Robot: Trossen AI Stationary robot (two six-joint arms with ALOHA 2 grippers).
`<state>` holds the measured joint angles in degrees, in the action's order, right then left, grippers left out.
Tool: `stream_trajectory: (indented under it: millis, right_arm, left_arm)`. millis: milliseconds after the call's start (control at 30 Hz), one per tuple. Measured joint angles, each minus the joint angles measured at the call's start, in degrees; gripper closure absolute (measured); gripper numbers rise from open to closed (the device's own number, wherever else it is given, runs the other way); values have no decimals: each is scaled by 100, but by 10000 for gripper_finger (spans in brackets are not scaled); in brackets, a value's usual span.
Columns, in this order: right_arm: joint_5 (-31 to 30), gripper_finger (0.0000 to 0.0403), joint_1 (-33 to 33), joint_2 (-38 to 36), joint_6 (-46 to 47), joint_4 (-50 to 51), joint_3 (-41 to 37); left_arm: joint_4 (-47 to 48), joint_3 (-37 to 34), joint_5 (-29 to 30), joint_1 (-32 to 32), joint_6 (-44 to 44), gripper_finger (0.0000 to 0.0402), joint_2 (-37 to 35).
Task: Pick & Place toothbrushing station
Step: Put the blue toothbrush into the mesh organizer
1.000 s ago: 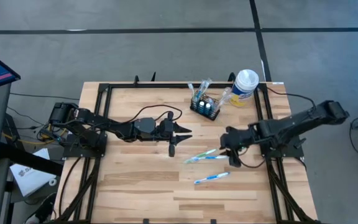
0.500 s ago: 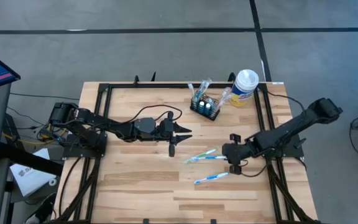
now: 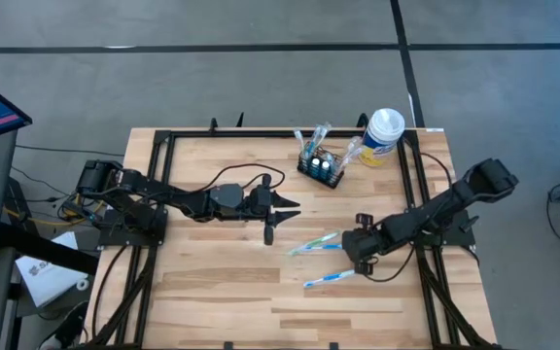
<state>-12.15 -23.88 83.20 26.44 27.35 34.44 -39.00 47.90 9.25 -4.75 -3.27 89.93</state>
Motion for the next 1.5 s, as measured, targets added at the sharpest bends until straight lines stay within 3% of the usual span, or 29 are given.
stream_trajectory:
  millis: [200,400,1000,1500]
  right_arm:
    - [-32,304,-4,190,2,8,14]
    - [3,385,-4,179,-8,89,108]
    - [-422,401,-14,37,-192,499,379]
    - [-1206,402,-25,-1636,-151,823,397]
  left_arm:
    - [0,0,-4,0,0,316,0]
    - [0,0,-1,0,0,316,0]
    - [2,0,25,0,0,316,0]
    - [2,0,18,0,0,316,0]
